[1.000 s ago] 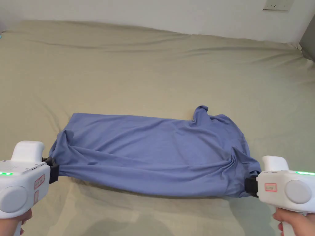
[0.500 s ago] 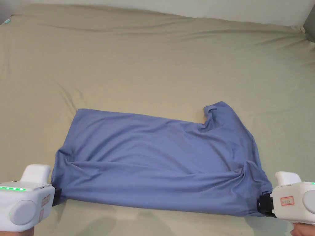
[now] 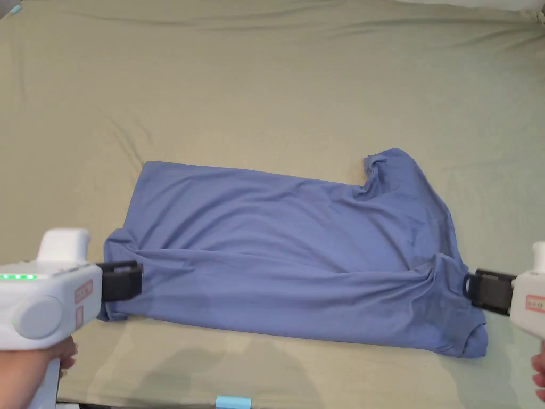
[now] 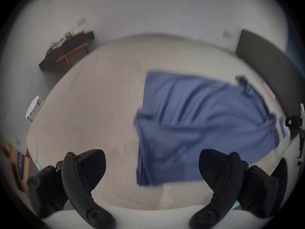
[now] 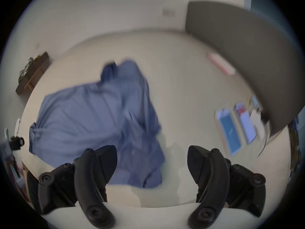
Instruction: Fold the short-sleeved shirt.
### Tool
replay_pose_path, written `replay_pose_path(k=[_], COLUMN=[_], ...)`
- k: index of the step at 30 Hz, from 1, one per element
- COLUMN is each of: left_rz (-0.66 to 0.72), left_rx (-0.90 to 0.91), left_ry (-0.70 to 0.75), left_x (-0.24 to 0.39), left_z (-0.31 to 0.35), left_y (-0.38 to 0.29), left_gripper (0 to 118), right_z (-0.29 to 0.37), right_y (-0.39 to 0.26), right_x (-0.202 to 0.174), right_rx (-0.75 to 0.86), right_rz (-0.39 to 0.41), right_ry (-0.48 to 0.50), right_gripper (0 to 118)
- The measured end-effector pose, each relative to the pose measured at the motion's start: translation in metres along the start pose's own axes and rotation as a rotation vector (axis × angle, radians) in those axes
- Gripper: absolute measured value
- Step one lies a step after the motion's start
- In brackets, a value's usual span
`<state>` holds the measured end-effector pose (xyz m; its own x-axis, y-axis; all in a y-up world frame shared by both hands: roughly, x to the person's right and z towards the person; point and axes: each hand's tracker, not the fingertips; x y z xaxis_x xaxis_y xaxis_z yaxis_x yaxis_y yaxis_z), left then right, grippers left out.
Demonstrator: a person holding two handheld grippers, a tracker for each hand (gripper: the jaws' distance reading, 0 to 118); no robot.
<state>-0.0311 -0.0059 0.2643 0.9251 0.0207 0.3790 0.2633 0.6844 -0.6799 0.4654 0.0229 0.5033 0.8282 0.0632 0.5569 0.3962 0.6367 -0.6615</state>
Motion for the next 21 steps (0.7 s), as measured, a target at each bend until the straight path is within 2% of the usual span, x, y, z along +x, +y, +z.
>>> replay_pose_path(k=[2, 6, 10, 11, 13, 14, 15, 16, 17, 19, 20, 21], left_rz=[-0.001, 0.004, -0.026, -0.051, -0.105, -0.135, -0.159, -0.175, -0.183, -0.196, -0.205, -0.211], left_rx=[0.088, 0.404, 0.640, 0.687, 0.742, 0.749, 0.753, 0.750, 0.747, 0.728, 0.706, 0.685], left_ry=[-0.008, 0.019, 0.034, 0.041, 0.070, 0.097, 0.112, 0.122, 0.128, 0.115, 0.107, 0.104], left_x=[0.008, 0.037, 0.060, 0.069, 0.078, 0.085, 0.090, 0.092, 0.095, 0.098, 0.099, 0.099], left_z=[0.018, 0.075, 0.112, 0.119, 0.124, 0.124, 0.121, 0.116, 0.111, 0.100, 0.090, 0.080], left_y=[0.027, 0.064, 0.087, 0.090, 0.095, 0.097, 0.099, 0.100, 0.101, 0.102, 0.104, 0.105], left_gripper=[113, 113, 112, 108, 88, 67, 47, 28, 11, 5, 0, 0], right_z=[0.035, 0.094, 0.119, 0.124, 0.125, 0.125, 0.123, 0.119, 0.113, 0.105, 0.100, 0.094], right_y=[0.022, 0.054, 0.068, 0.071, 0.073, 0.074, 0.074, 0.074, 0.073, 0.074, 0.074, 0.074], right_x=[-0.016, -0.056, -0.092, -0.100, -0.112, -0.118, -0.123, -0.127, -0.130, -0.134, -0.135, -0.136], right_rx=[0.172, 0.490, 0.655, 0.671, 0.686, 0.692, 0.693, 0.697, 0.701, 0.661, 0.656, 0.652], right_rz=[0.057, 0.153, 0.232, 0.245, 0.250, 0.257, 0.262, 0.266, 0.273, 0.300, 0.292, 0.290], right_ry=[-0.006, 0.010, -0.039, -0.024, 0.000, 0.016, 0.020, 0.010, 0.006, 0.034, 0.040, 0.038], right_gripper=[94, 94, 93, 92, 77, 57, 18, 3, 2, 2, 2, 2])
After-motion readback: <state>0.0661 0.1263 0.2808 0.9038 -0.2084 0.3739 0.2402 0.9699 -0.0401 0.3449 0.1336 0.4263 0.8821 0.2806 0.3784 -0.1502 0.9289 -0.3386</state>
